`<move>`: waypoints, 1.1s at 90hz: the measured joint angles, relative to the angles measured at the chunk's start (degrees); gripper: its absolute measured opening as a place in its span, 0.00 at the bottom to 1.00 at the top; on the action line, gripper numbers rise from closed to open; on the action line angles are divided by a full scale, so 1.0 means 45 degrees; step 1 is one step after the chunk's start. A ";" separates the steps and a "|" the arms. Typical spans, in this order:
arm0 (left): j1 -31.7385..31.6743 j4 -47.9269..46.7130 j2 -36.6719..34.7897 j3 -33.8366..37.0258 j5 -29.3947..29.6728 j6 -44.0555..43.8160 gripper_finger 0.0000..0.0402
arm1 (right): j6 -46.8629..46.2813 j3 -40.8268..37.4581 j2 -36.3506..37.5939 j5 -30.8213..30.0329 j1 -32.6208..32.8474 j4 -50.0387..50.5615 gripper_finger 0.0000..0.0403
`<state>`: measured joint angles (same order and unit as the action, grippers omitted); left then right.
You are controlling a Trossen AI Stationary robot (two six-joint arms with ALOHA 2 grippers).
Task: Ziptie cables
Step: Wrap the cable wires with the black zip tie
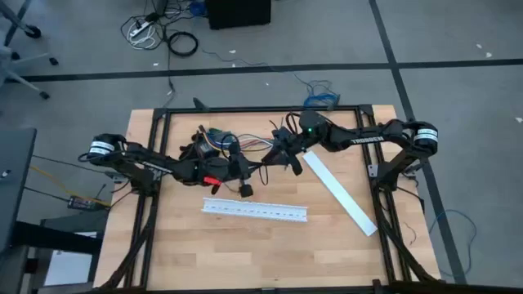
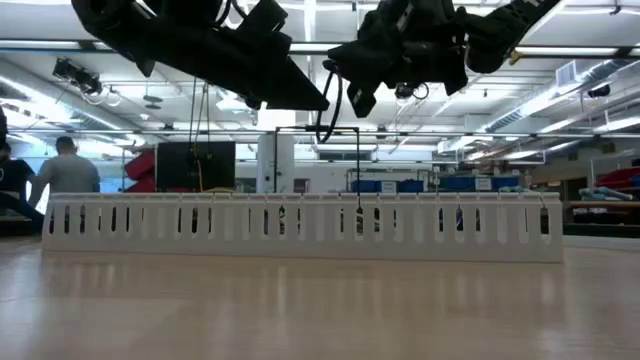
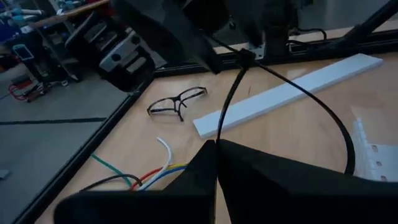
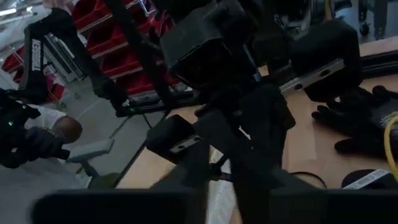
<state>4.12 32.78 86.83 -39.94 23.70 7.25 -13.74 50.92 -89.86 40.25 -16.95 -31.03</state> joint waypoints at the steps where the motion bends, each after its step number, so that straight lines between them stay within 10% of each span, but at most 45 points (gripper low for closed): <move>1: 0.0000 -0.0010 0.0000 0.0000 0.0000 0.0000 0.00 | 0.0047 0.0000 0.0000 -0.0006 0.0000 0.0000 0.05; 36: -0.0004 0.0099 0.0005 0.0010 -0.0078 -0.0011 0.02 | 0.0715 0.0005 0.0000 -0.0227 0.0198 0.0228 0.00; 99: 0.0010 0.0160 -0.0187 -0.0005 -0.0275 -0.1226 0.50 | 0.1458 0.0010 0.0000 -0.1713 -0.0010 0.1842 0.00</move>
<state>4.16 33.50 85.98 -39.97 22.46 1.73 -7.18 50.96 -89.86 32.54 -16.99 -22.74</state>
